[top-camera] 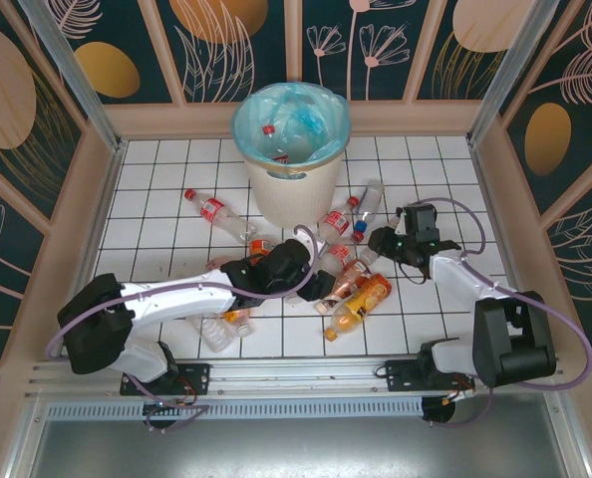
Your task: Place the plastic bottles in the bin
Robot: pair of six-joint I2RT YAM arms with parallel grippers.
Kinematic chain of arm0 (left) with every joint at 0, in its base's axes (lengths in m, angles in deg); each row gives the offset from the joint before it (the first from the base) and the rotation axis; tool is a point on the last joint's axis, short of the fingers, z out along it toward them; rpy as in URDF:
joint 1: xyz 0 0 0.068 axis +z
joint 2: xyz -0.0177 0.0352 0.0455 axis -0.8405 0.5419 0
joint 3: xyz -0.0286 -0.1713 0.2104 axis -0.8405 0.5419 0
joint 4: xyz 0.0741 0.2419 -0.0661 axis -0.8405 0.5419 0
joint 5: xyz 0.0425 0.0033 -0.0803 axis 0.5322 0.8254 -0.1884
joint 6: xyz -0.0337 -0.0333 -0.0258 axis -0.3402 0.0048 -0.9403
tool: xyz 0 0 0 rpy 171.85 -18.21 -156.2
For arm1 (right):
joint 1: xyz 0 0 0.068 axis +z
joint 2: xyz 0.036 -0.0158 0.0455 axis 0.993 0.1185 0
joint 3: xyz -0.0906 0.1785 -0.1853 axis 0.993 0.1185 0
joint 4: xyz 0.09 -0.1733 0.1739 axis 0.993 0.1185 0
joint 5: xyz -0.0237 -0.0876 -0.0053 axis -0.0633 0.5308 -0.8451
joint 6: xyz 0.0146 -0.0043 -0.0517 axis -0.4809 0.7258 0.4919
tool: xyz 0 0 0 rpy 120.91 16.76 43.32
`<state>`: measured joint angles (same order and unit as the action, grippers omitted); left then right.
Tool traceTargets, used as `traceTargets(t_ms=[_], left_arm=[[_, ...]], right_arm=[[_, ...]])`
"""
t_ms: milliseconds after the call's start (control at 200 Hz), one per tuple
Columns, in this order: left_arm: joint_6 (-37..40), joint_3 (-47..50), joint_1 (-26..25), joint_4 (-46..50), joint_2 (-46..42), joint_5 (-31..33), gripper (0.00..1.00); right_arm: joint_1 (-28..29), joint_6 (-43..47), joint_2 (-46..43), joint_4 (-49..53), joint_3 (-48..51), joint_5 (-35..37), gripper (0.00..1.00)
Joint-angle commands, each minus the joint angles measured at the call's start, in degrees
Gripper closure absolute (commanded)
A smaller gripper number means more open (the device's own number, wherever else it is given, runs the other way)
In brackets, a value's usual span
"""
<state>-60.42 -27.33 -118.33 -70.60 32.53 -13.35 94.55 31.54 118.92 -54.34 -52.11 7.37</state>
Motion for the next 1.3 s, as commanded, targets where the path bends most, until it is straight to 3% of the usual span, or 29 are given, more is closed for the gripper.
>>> traceTargets(t_ms=[0, 140, 405, 550, 886, 1296], left_arm=[[-1.3, -0.9, -0.1, -1.5, 1.7, 3.4, 0.36], [-2.5, 0.0, -0.1, -2.8, 3.5, 3.8, 0.35], [-1.5, -1.3, -0.2, -2.6, 8.1, -2.7, 0.34], [-0.3, -3.1, -0.2, 0.7, 10.8, -1.6, 0.3], [0.8, -4.0, -0.3, 1.9, 12.5, -0.7, 0.32], [-0.7, -1.6, -0.4, 2.4, 13.2, 2.5, 0.33]], right_arm=[[0.6, 0.0, 0.2, 0.2, -4.1, -3.0, 0.61], [1.4, -1.4, 3.1, -1.0, -6.3, -3.8, 0.58], [2.3, -2.0, 12.0, 1.2, -9.9, -3.8, 0.53], [3.0, -1.9, 13.4, 0.9, -9.9, -3.2, 0.51], [3.4, -1.3, 17.1, 2.4, -12.7, -2.3, 0.49], [7.9, -0.8, 22.3, 7.1, -19.6, 0.9, 0.48]])
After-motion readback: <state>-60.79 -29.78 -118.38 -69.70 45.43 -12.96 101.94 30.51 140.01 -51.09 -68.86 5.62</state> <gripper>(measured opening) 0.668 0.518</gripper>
